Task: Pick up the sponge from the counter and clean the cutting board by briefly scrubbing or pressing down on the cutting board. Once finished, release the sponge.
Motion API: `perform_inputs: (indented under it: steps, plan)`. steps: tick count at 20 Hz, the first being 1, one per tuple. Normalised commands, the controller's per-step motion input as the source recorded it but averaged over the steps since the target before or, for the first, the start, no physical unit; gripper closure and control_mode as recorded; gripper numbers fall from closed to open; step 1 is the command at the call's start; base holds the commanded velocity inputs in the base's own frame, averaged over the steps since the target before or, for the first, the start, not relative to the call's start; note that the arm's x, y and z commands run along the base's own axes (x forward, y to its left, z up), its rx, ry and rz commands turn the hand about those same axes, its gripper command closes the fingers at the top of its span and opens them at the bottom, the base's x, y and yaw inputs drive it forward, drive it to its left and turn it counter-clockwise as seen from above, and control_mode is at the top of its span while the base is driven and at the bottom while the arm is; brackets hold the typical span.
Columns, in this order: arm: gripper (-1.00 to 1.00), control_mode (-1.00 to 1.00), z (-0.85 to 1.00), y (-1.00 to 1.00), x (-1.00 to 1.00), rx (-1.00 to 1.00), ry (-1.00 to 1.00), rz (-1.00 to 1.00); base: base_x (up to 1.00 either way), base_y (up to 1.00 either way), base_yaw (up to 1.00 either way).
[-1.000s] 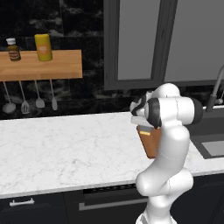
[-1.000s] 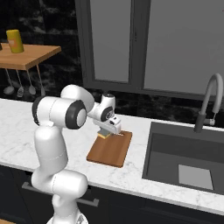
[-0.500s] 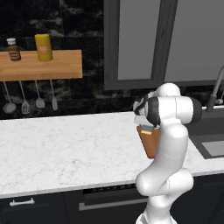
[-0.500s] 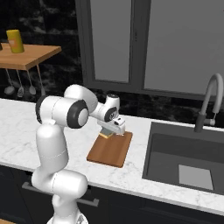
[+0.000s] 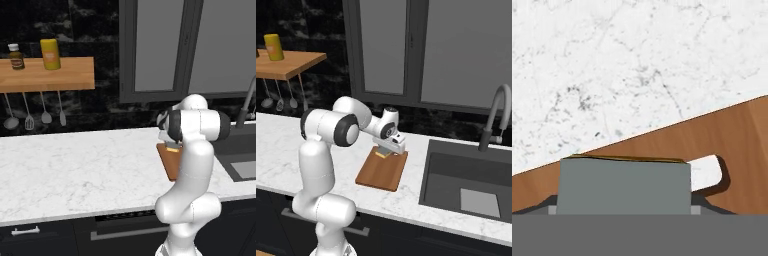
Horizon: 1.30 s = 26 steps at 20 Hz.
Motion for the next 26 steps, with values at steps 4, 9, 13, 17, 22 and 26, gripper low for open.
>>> perform_inputs:
  steps: [4, 9, 13, 17, 22, 26]
  plan:
    - [1.00, -1.00, -0.11, -0.46, 0.00, -0.05, 0.00, 0.06, 0.00, 0.00, 0.00]
    - [1.00, -1.00, -0.18, -0.09, -0.15, -0.12, 0.00, 0.15, 0.00, 0.00, 0.00]
    - [1.00, -1.00, -0.03, 0.00, -0.85, 0.00, 0.00, 0.16, 0.00, 0.00, 0.00]
    - [1.00, -1.00, -0.07, 0.00, -1.00, 0.00, 0.00, 0.11, 0.00, 0.00, 0.00]
    - [1.00, -1.00, -0.16, -0.01, -0.93, 0.00, 0.00, 0.09, 0.00, 0.00, 0.00]
    - [1.00, -1.00, -0.27, 0.00, -0.85, 0.00, 0.00, 0.08, 0.00, 0.00, 0.00]
